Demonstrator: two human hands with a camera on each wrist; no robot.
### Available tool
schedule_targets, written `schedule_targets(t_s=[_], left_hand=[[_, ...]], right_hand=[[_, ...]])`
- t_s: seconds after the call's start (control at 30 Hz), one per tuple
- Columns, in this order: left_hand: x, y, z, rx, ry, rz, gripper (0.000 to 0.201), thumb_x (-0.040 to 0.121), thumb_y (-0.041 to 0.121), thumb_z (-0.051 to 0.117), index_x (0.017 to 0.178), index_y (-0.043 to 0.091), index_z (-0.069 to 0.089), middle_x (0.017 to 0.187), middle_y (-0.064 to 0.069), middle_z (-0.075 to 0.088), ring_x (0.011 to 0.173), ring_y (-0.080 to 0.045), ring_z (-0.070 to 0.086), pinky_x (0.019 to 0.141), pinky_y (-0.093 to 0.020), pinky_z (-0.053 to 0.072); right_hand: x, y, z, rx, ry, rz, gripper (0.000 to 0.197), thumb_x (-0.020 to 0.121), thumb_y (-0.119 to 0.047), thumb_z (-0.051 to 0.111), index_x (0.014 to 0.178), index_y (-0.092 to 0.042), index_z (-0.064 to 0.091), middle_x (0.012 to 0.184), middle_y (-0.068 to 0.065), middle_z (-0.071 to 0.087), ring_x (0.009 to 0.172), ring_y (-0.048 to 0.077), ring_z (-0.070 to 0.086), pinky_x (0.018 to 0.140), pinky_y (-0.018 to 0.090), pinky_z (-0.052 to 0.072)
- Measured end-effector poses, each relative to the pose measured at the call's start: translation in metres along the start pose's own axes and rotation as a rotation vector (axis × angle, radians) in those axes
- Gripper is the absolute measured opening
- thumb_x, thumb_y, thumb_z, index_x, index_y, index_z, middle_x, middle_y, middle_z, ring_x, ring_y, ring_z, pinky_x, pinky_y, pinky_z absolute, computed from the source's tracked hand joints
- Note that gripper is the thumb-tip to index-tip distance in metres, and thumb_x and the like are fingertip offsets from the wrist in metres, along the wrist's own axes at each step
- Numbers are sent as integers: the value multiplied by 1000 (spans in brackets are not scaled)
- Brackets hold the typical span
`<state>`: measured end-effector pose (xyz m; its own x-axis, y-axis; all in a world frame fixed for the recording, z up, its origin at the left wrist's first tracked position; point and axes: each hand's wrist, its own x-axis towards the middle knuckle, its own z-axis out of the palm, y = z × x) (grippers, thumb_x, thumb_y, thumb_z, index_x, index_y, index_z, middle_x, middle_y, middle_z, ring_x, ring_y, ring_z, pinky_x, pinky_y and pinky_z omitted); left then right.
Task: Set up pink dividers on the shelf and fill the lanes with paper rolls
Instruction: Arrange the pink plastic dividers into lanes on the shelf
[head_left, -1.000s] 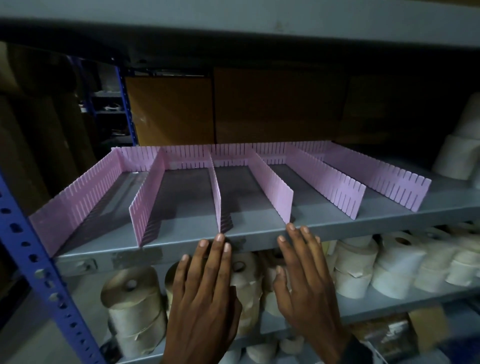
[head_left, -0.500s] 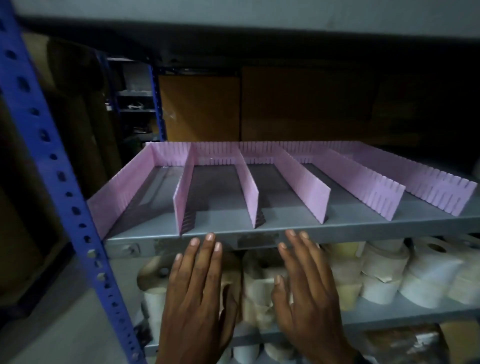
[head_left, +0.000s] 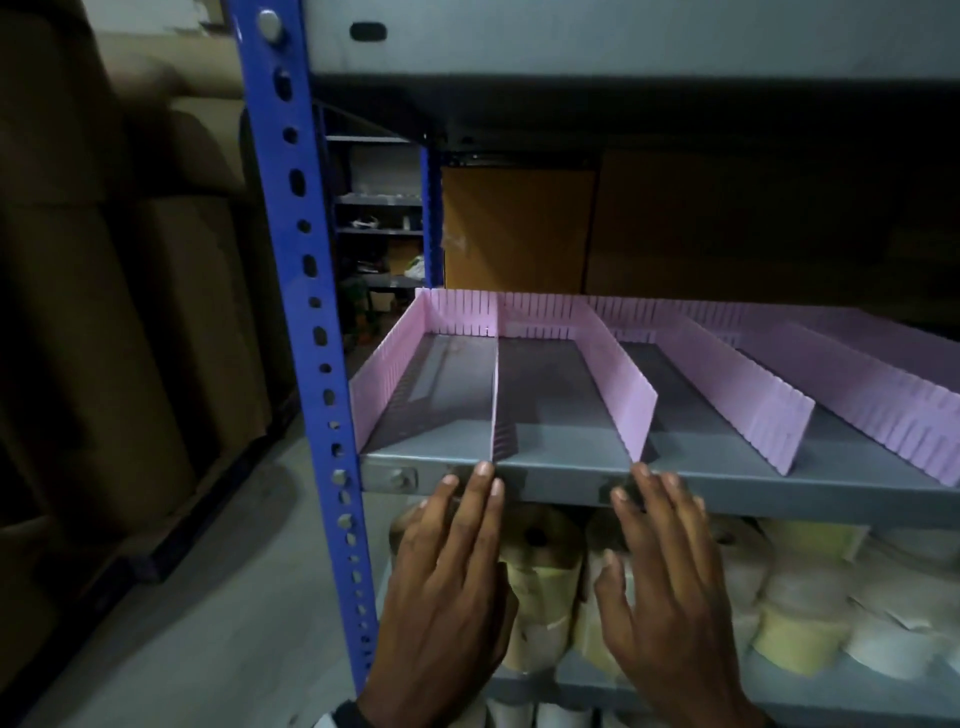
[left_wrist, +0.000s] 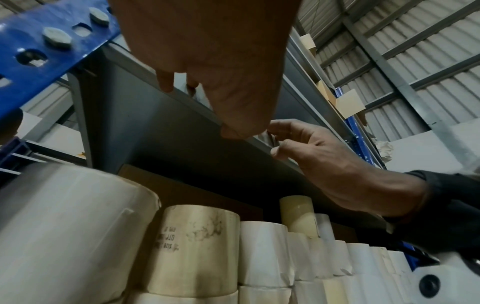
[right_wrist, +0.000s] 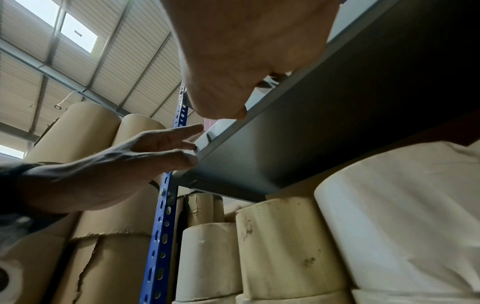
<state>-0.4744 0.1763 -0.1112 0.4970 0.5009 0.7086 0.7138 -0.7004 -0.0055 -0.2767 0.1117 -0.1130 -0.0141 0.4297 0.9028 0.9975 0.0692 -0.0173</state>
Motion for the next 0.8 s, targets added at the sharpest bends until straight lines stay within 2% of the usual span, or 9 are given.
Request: schedule_targets(t_s=[0.23,0.43,0.53,0.63,0.8], left_hand=[[3,0,-4,27,-74,13,80,80,16,69,154,3,43,167,-10,31,144,-42,47,105,-57,51],[-7,-6,-12,31,-66,42,82,68,19,82,145,3,58,160,-11,44,140,-41,51,100,-57,54],[-17,-19,-19,57,-27,36,66,81,21,68,142,1,59,157,-14,48,140,-42,51,99,-58,54],[-30,-37,-27,69,8,-53,61,85,23,57,140,-2,59,153,-19,52,138,-45,52,100,-61,53],[-42,-63,-38,121,-2,-134,73,72,16,75,140,-5,59,152,-22,51,137,-48,51,98,-63,54]], right_hand=[[-9,-18,5,65,24,58,47,82,-10,59,128,-1,61,146,17,47,138,38,41,102,61,41],[4,-43,6,115,58,43,41,84,-10,56,123,0,64,143,17,51,135,38,44,100,59,43],[16,-61,11,139,59,-16,44,83,-8,56,126,-3,63,143,16,51,136,36,44,102,58,42],[24,-79,21,140,14,-89,49,81,-6,59,130,-5,61,146,13,49,139,34,41,106,58,39],[23,-89,36,101,-39,-76,54,77,-6,64,131,-8,61,147,11,48,140,31,40,110,57,34]])
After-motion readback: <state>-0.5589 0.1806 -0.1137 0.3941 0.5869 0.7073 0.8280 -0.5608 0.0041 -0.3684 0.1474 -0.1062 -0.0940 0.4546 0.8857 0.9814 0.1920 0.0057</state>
